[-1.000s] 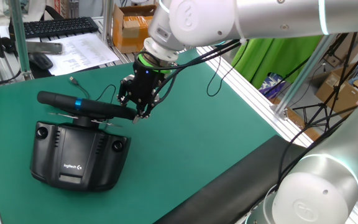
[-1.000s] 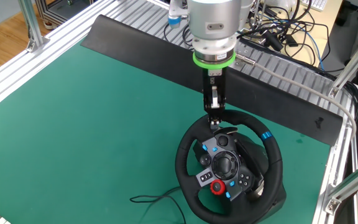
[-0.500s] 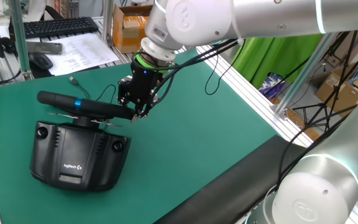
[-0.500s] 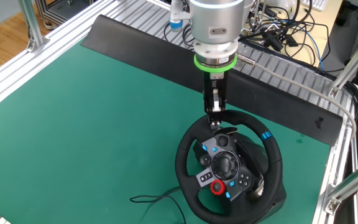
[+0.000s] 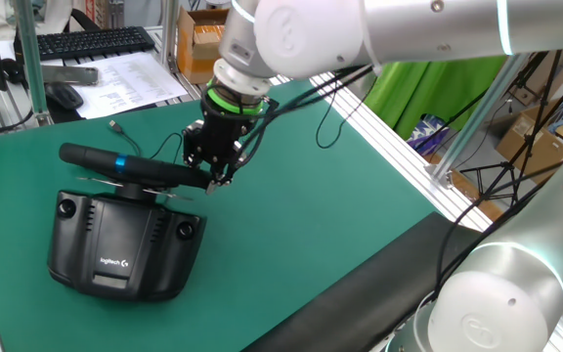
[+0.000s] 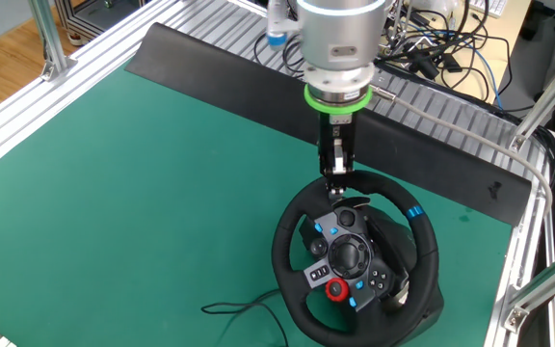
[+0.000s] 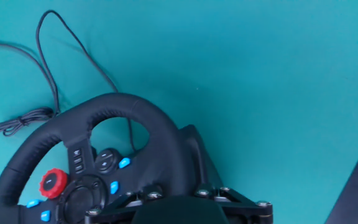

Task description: Rotate the steering wheel 90 degrees clockwise

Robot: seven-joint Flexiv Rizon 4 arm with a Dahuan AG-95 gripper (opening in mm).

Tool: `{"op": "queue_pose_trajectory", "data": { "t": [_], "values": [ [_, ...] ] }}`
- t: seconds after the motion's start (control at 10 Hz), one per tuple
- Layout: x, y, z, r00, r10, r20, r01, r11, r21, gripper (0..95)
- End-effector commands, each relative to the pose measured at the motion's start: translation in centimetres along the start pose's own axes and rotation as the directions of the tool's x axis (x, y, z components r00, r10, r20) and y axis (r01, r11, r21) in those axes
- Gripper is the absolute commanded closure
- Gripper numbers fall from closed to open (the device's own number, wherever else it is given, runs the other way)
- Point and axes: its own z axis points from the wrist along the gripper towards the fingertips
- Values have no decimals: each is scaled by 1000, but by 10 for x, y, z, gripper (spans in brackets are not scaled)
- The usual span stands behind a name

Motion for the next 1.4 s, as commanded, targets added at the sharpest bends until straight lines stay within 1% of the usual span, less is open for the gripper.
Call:
{"op": "queue_pose_trajectory", "data": {
  "t": [0.1, 0.2, 0.4, 0.6, 0.7, 0.9, 1.0, 1.1, 1.2, 1.3, 1.4],
  "values": [
    [1, 0, -3, 999, 45, -16, -45, 999, -3, 950],
    [2, -1, -4, 998, 52, -17, -52, 999, -3, 950],
    [2, -1, -3, 1000, 19, -22, -19, 1000, 6, 950],
    [1, 0, -3, 1000, 1, -17, -1, 1000, 6, 950],
    [1, 0, -3, 1000, -5, -19, 6, 1000, 5, 950],
    [0, 1, -3, 1000, -24, -19, 24, 1000, 15, 950],
    [0, 1, -3, 999, -51, -11, 52, 998, 25, 950],
    [0, 1, -3, 997, -79, 13, 79, 996, 39, 950],
    [0, 1, -3, 990, -135, 47, 132, 989, 63, 950],
    [0, 1, -3, 980, -191, 63, 187, 980, 72, 950],
    [0, 1, -3, 969, -239, 59, 235, 969, 72, 950]
  ]
}}
